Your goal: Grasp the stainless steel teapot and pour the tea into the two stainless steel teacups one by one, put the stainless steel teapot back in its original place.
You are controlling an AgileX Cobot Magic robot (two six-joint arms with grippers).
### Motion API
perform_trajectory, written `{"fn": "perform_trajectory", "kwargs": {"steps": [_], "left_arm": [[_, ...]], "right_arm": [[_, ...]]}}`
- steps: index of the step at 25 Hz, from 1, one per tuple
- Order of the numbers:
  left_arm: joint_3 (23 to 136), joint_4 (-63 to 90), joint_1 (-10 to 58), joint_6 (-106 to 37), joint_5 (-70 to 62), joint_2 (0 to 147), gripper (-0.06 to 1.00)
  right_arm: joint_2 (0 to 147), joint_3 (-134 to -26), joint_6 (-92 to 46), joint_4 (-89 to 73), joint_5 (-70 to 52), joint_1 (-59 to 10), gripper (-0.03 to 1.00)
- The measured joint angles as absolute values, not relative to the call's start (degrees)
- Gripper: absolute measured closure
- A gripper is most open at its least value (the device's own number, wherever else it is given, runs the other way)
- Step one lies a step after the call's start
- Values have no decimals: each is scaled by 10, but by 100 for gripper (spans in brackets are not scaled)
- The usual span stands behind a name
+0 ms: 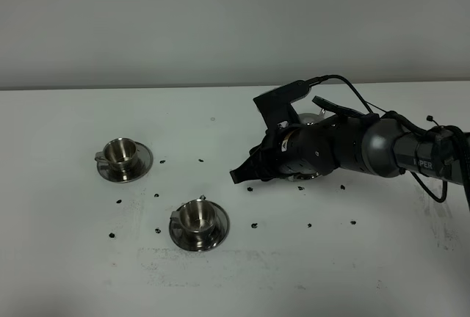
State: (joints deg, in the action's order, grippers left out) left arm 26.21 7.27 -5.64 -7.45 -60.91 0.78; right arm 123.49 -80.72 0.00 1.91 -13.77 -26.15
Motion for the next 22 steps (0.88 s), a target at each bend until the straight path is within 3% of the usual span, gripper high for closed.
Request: {"fn": "perform_trajectory", "kwargs": {"steps": [22], "left_arm": [[262,73,-56,-74,-609,8,41]], "right_arm": [[1221,-807,94,157,-293,-261,67]]}}
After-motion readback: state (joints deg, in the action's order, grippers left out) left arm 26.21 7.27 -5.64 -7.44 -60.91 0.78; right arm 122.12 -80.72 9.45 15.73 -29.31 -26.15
